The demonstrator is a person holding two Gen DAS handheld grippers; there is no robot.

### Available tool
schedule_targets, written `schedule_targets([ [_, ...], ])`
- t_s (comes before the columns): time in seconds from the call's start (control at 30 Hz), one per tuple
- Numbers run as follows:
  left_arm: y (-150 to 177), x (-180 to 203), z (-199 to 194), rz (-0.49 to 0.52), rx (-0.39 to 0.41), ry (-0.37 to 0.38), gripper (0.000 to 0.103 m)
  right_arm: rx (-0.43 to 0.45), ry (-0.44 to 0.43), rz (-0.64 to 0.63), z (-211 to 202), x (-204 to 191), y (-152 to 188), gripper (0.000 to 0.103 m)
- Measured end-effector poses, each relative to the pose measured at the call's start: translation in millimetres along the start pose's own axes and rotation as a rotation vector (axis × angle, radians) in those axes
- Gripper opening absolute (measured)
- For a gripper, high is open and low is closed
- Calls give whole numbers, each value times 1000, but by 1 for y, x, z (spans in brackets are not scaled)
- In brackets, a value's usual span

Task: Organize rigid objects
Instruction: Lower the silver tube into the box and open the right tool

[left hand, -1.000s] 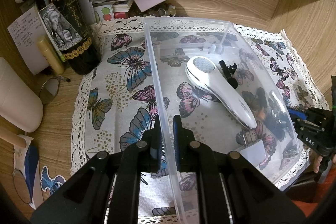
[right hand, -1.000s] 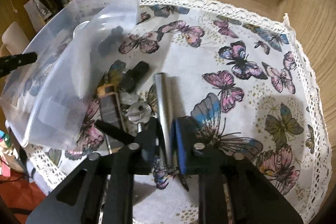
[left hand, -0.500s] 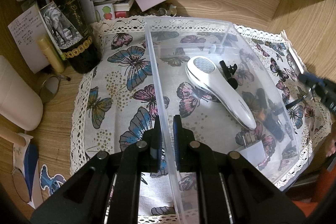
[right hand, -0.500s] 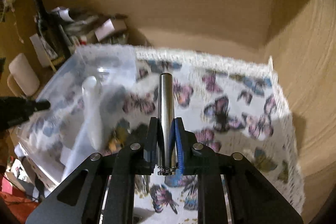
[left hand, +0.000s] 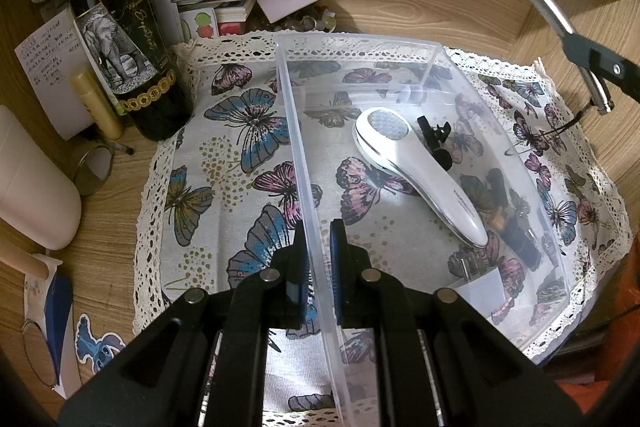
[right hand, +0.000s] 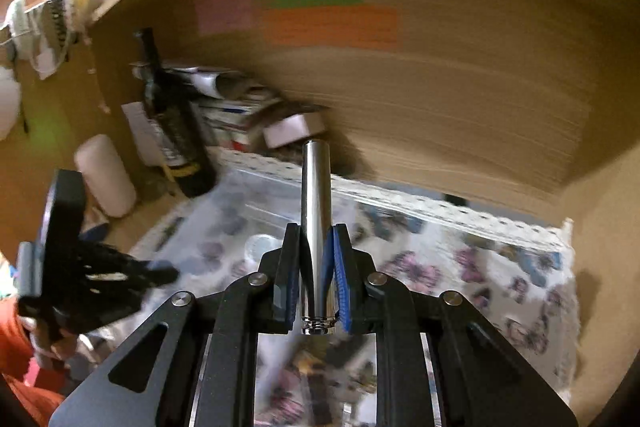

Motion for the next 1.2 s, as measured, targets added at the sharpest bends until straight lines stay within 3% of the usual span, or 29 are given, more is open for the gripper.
schedule_targets([
  [0.37,-2,1,0,3,2,-1,10,-151,-87,-52,45,-43,22,14],
  [0.73,-3,2,1,3,5,0,10,-363,-47,-116,90,-47,68,14],
  [0.9,-2,2,1,4,5,-1,10,-390,-29,-126,95,-45,76,15],
  [1.2,-2,3,1,4,5,-2,10,-348,-17,-128,87,-42,69,15],
])
Point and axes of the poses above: each gripper's, at about its wrist camera, not at the fingertips, and z roughly the way its jaws point, x to its right, y to its underside, the point moved 7 cm from there along z, roughly the way its jaws point, and after that the axes turned 15 degrees about z, right-handed, at the moved point
